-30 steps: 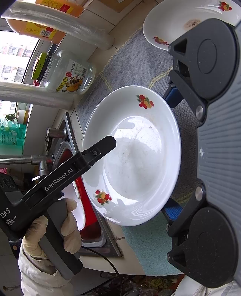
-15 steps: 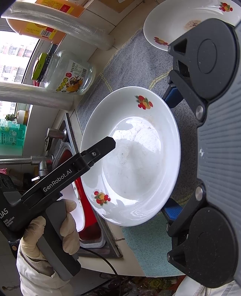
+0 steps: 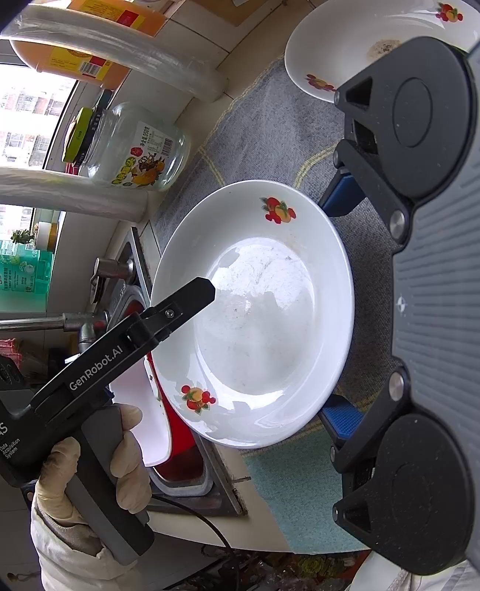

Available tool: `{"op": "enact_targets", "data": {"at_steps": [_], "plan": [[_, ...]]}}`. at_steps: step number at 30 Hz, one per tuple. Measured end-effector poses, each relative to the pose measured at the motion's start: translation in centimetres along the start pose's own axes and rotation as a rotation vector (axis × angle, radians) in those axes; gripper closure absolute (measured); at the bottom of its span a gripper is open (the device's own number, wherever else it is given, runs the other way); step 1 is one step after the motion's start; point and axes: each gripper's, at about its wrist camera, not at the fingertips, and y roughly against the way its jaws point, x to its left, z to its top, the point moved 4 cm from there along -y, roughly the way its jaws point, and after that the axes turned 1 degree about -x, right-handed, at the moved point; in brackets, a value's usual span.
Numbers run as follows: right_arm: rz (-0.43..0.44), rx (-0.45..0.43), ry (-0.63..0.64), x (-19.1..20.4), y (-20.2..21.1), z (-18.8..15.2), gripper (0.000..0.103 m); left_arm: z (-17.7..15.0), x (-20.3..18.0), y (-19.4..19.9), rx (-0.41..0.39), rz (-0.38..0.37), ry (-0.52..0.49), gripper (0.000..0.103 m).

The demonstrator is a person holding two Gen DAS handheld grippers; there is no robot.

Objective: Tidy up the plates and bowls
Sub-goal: 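Lower the plate onto the other white plate and open the left tool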

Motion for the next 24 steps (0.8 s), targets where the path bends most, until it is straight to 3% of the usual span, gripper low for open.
{"op": "enact_targets", "data": {"at_steps": [17, 24], "plan": [[0.000, -0.005, -0.001, -0.13, 0.13, -0.05, 0.000, 0.13, 0.49, 0.35, -0.012, -0.028, 0.043, 0.018], [0.000, -0.007, -0.006, -0.17, 0.22, -0.23, 0.000, 0.15, 0.45, 0.45, -0.007, -0.032, 0.049, 0.011]]}}
